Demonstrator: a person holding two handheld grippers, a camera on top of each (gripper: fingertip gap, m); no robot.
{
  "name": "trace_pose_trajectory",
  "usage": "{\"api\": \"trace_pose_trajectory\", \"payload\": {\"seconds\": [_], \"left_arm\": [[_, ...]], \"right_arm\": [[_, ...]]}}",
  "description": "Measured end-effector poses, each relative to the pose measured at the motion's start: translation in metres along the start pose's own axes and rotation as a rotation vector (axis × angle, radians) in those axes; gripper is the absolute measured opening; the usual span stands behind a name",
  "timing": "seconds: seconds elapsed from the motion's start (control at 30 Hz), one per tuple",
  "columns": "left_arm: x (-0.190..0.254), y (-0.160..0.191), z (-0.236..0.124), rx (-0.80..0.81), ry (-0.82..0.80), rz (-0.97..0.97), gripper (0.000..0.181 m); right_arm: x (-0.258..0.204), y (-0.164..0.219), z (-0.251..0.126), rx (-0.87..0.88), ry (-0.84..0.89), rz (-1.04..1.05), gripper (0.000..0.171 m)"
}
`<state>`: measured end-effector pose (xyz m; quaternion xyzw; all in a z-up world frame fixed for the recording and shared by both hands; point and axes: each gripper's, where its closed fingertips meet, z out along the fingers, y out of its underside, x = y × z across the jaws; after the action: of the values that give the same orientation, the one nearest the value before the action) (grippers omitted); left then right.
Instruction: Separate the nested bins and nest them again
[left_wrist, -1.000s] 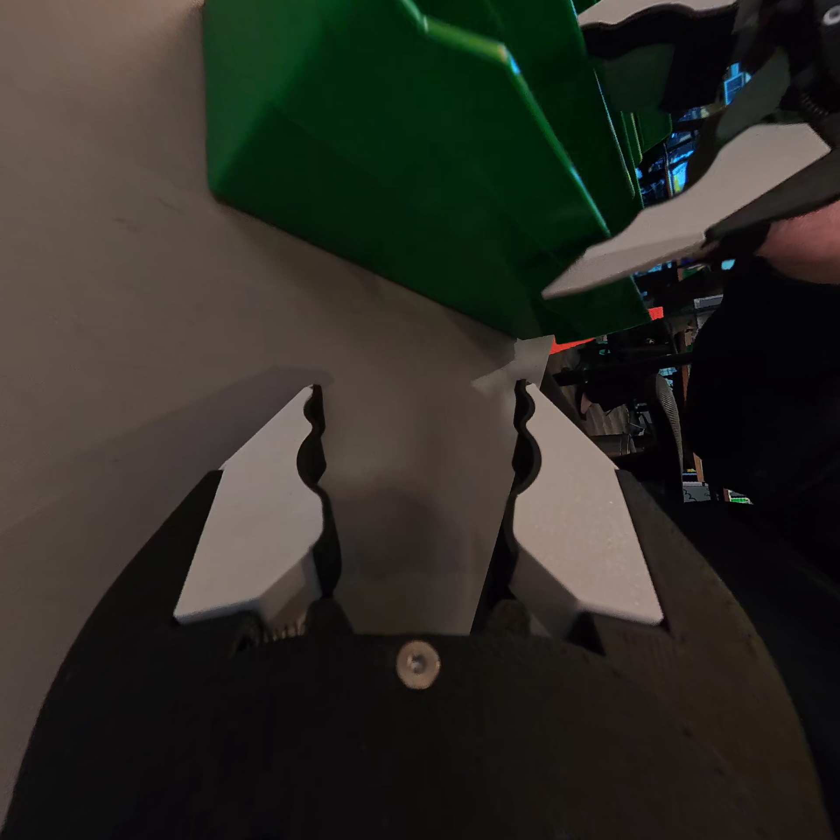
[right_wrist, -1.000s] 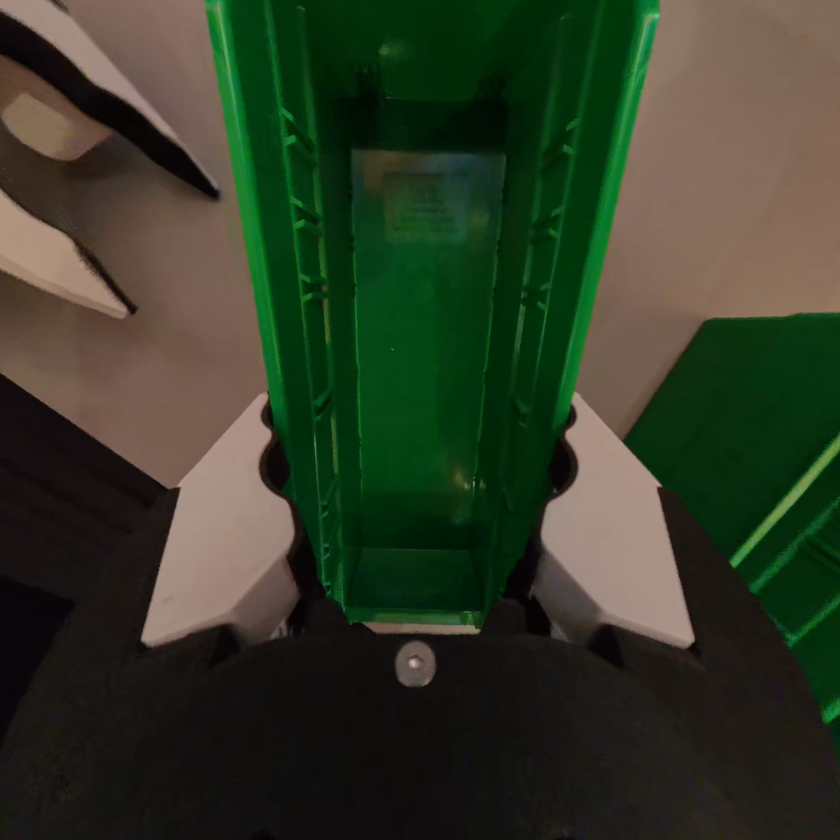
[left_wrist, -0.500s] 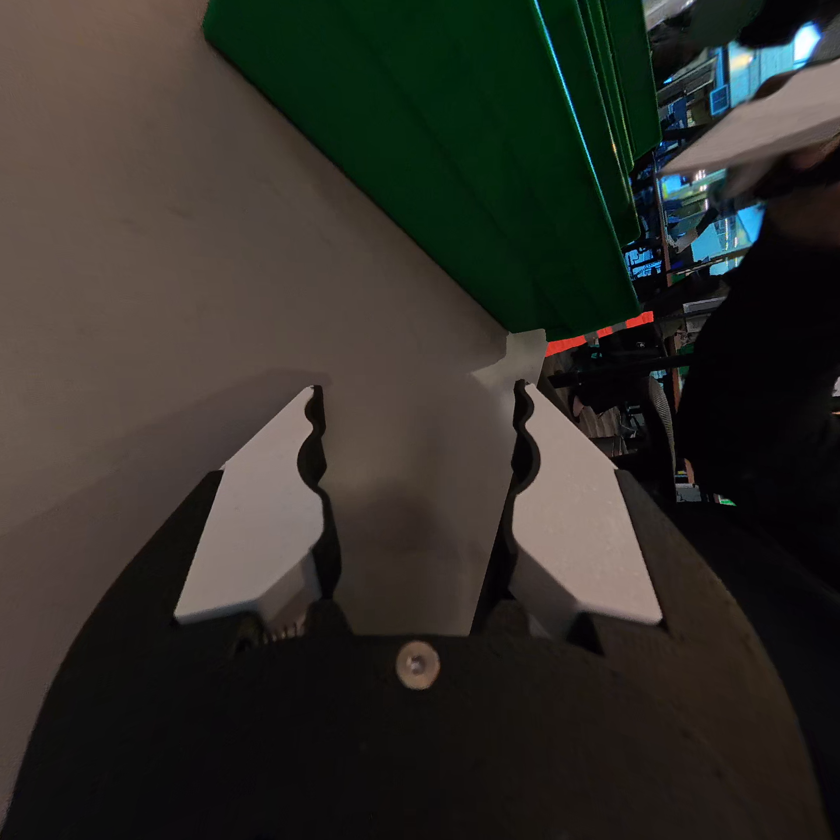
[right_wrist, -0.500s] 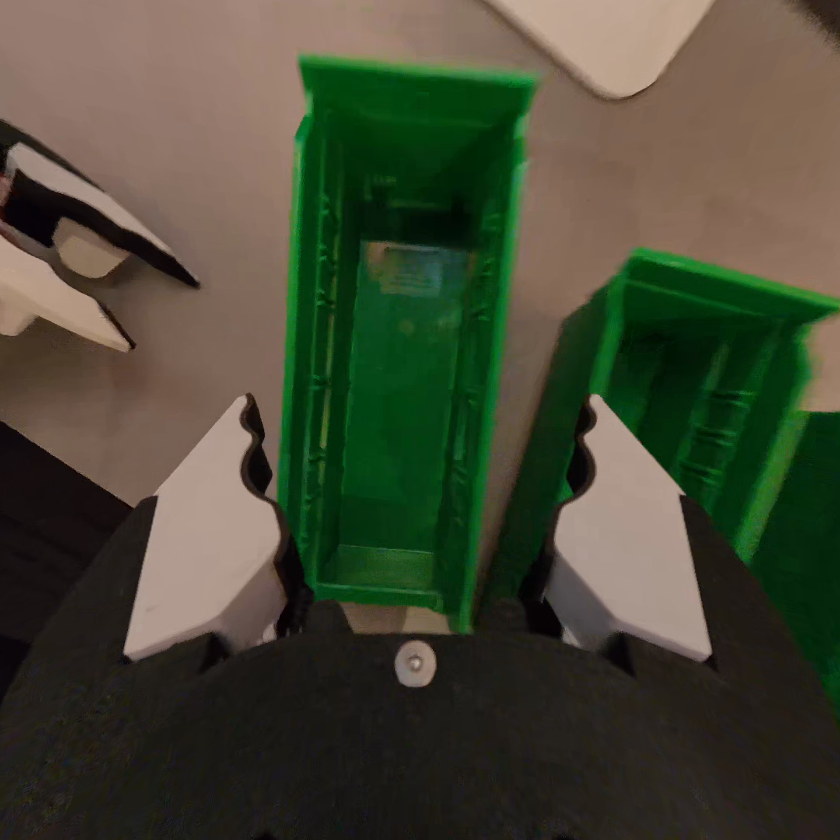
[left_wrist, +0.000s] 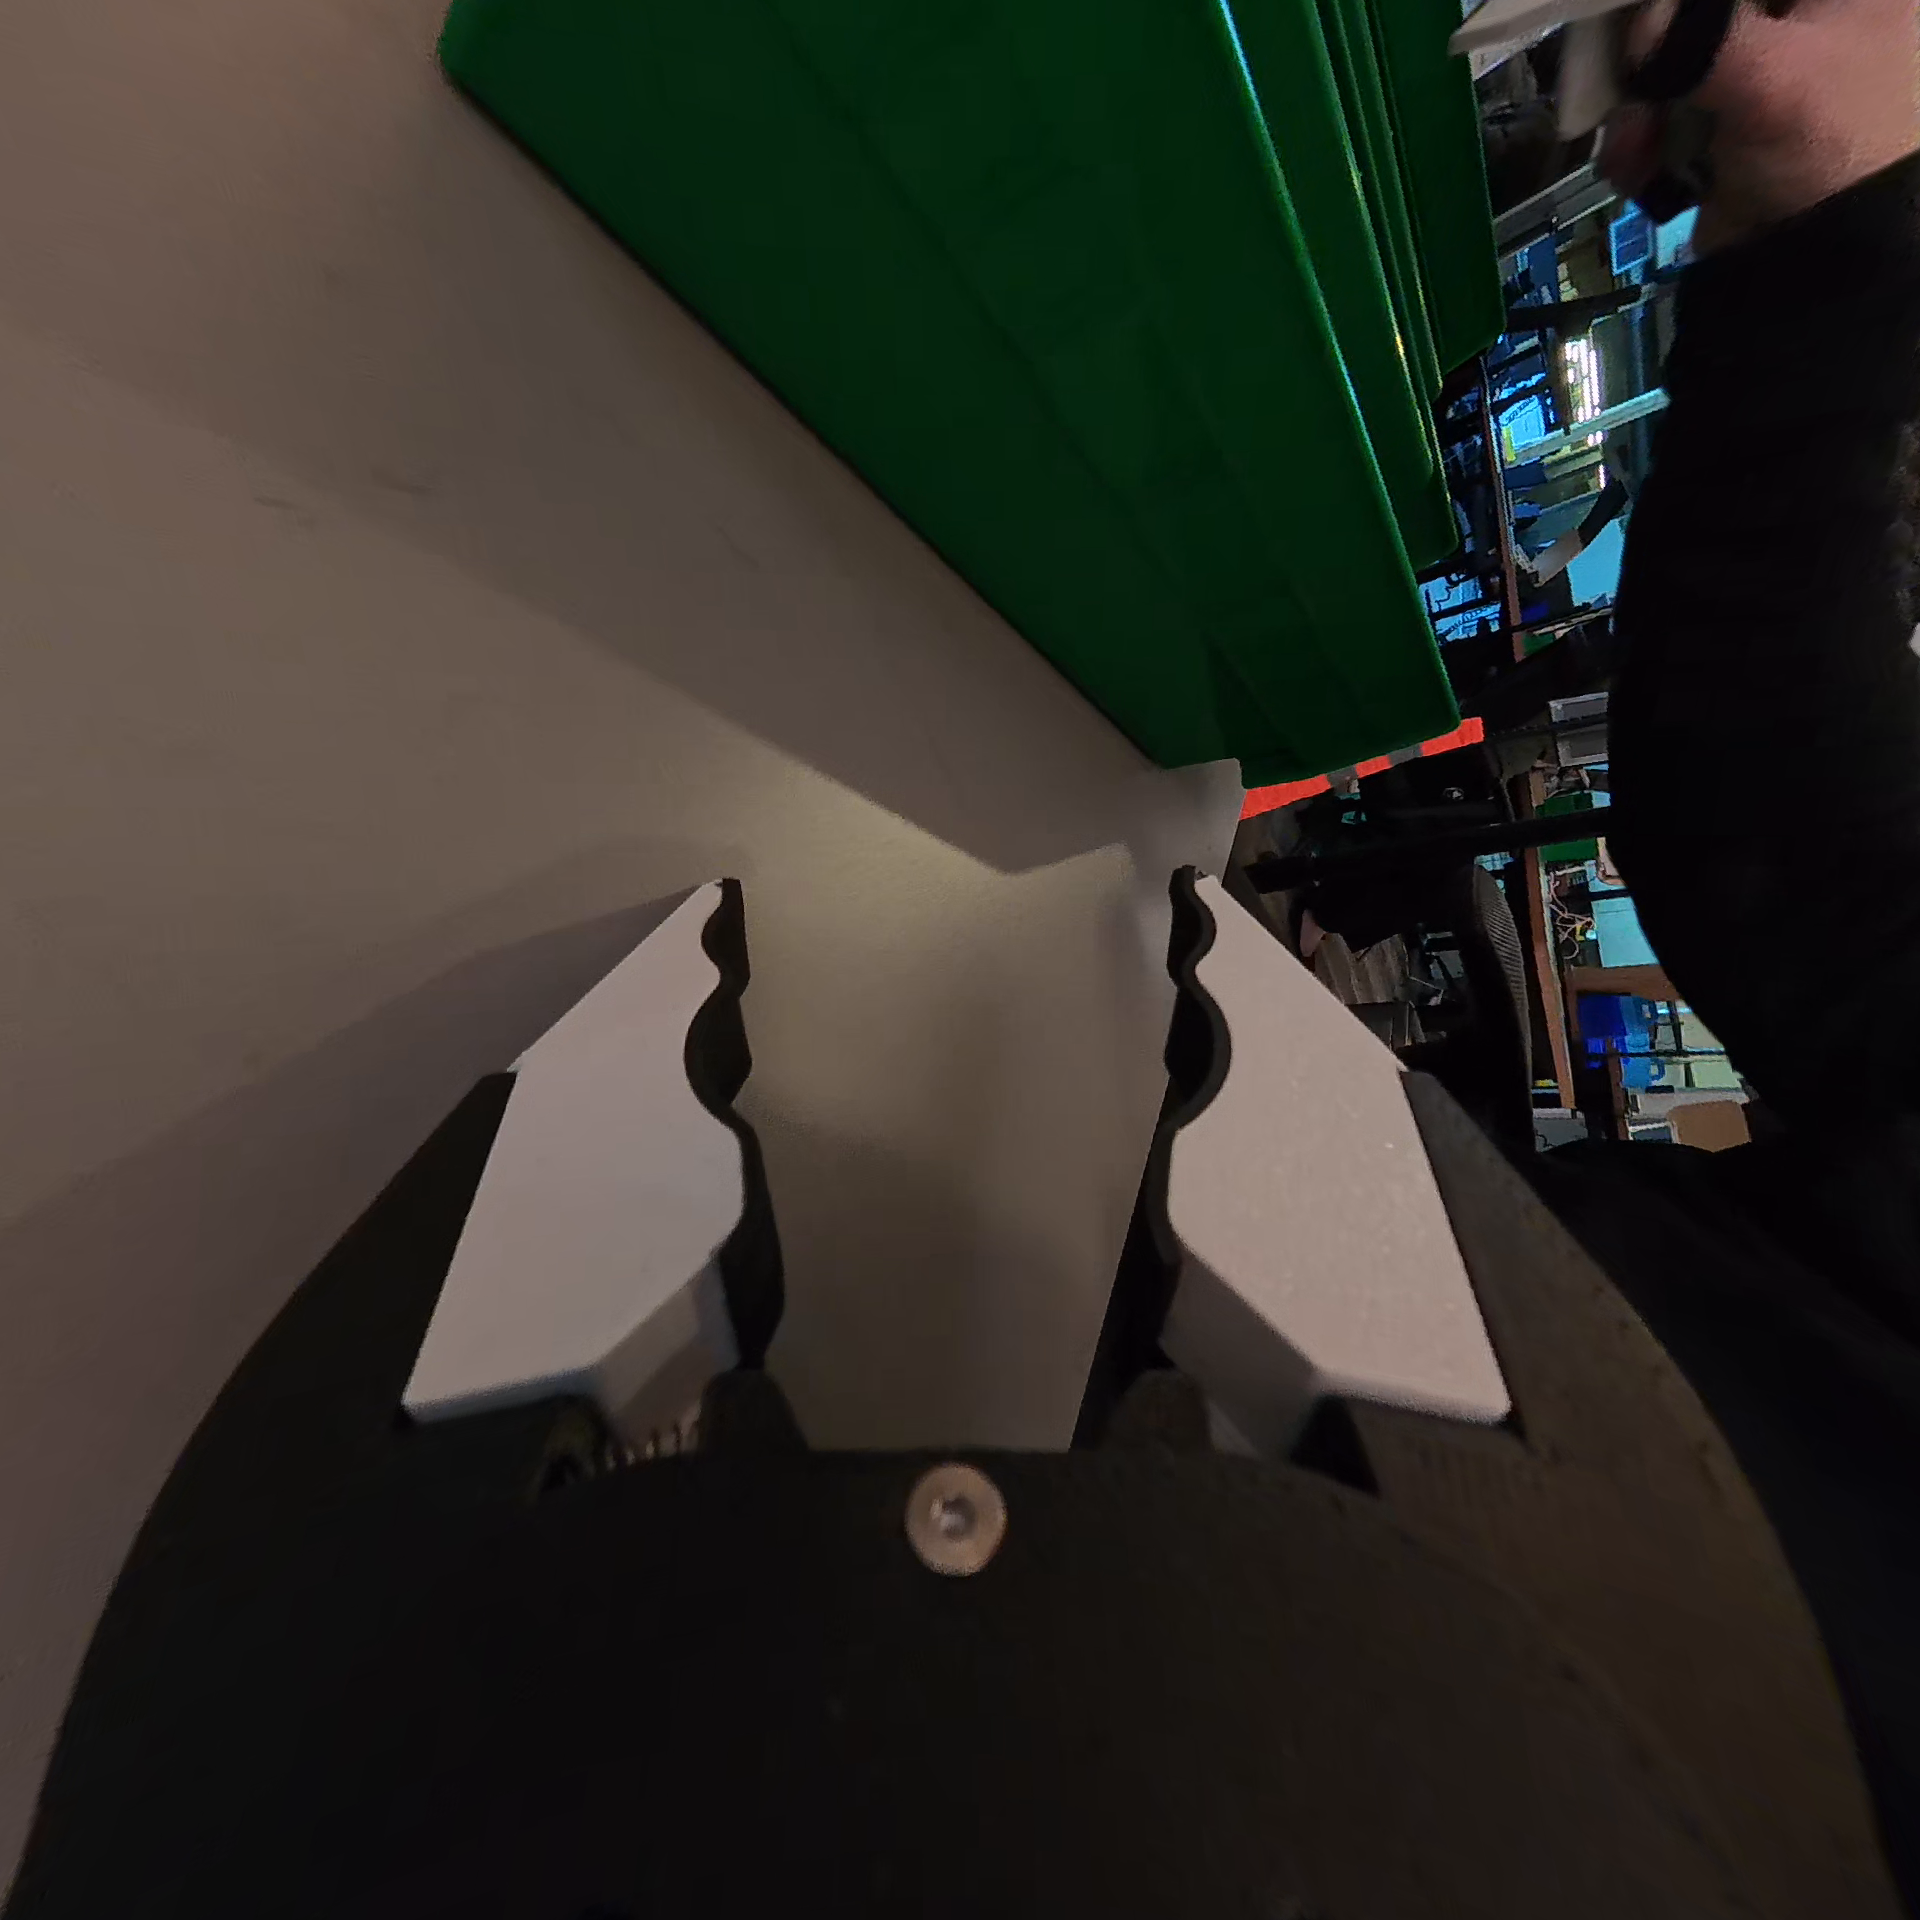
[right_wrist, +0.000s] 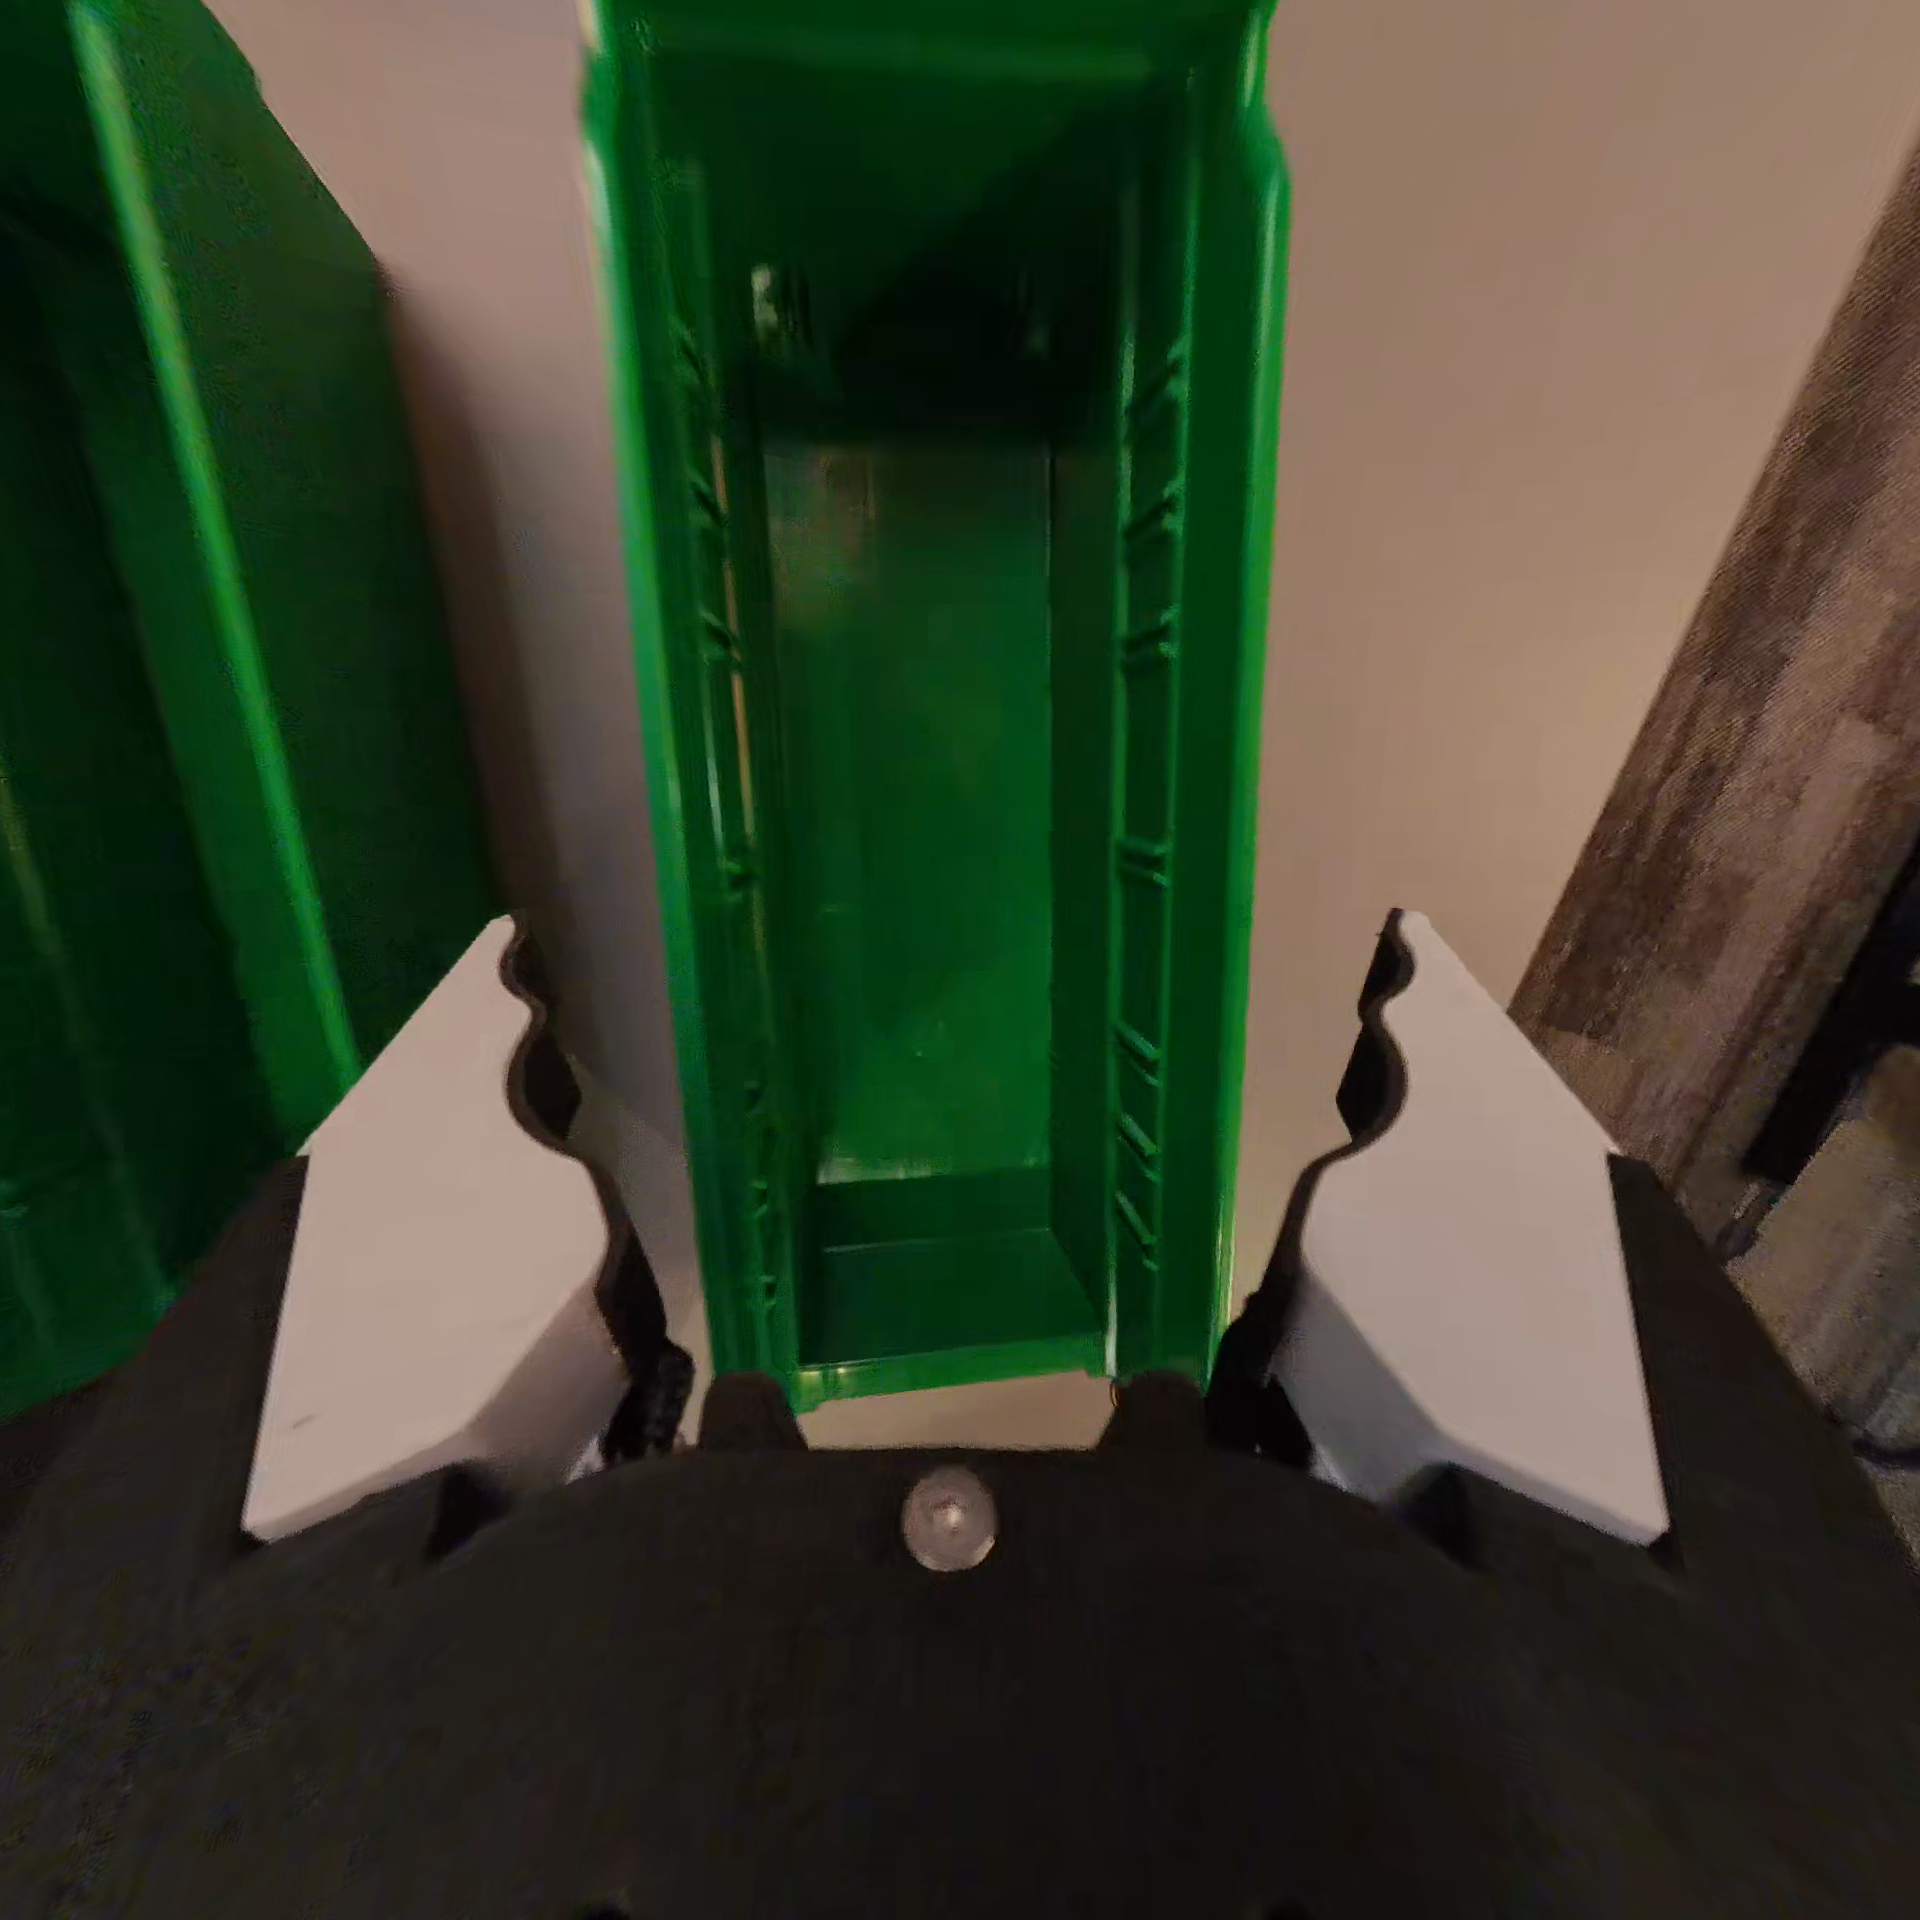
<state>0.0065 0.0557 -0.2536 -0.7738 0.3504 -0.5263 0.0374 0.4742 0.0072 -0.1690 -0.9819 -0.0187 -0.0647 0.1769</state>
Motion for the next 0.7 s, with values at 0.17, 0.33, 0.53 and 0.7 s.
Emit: {"api": "trace_pose_trajectory", "payload": {"seconds": [0.17, 0.33, 0.53, 0.7], "left_arm": [[0.001, 0.001, 0.001, 0.0, 0.001, 0.001, 0.08], [0.001, 0.0, 0.001, 0.005, 0.007, -0.003, 0.079], [0.001, 0.0, 0.002, 0.008, 0.017, -0.006, 0.078], [0.001, -0.001, 0.002, 0.011, 0.019, -0.01, 0.077]], "right_arm": [[-0.003, 0.026, 0.03, -0.116, -0.086, -0.022, 0.134], [-0.001, 0.021, 0.027, -0.1, -0.105, 0.017, 0.114], [0.0, 0.021, 0.022, -0.095, -0.117, 0.04, 0.106], [0.004, 0.014, 0.009, -0.063, -0.11, 0.065, 0.105]]}}
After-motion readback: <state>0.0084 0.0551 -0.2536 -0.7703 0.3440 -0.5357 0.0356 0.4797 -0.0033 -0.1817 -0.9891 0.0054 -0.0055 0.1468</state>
